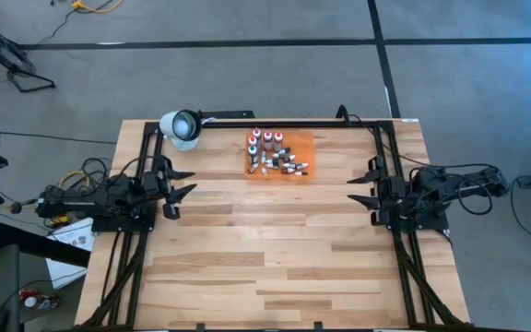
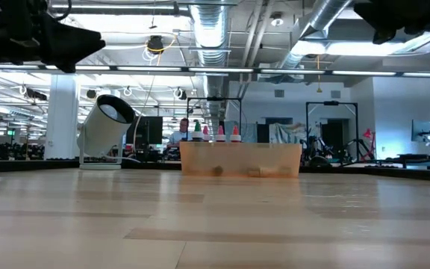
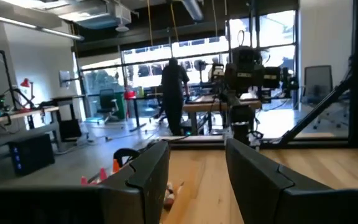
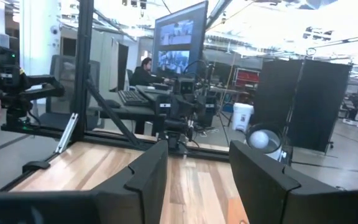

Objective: Pick & Place food coloring
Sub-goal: Return to Home Position

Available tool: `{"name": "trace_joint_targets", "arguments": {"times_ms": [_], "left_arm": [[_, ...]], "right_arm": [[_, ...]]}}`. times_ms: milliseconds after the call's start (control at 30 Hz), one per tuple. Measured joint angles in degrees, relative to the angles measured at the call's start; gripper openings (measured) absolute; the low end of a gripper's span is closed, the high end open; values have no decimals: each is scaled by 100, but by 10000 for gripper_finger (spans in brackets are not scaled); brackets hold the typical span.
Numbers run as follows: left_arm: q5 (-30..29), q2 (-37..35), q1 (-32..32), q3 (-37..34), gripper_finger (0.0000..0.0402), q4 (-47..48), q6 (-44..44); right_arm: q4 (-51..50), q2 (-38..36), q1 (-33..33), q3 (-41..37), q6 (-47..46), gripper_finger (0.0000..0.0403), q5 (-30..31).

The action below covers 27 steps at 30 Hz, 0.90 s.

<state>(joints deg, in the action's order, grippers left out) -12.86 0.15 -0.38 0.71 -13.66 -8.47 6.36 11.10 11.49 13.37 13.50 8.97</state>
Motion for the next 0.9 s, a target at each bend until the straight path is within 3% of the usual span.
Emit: {"name": "trace_joint_targets", "arguments": {"times_ms": [367, 567, 900], "left_arm": [[56, 6, 124, -2, 153, 279, 21], [80, 8, 124, -4, 153, 408, 57], [206, 8, 124, -6, 153, 371, -47]], "right_arm": [[-840, -685, 87, -2, -13, 160, 0], [-812, -1093, 23, -423, -170, 158, -6], [-965, -1098, -742, -431, -300, 146, -964]]}}
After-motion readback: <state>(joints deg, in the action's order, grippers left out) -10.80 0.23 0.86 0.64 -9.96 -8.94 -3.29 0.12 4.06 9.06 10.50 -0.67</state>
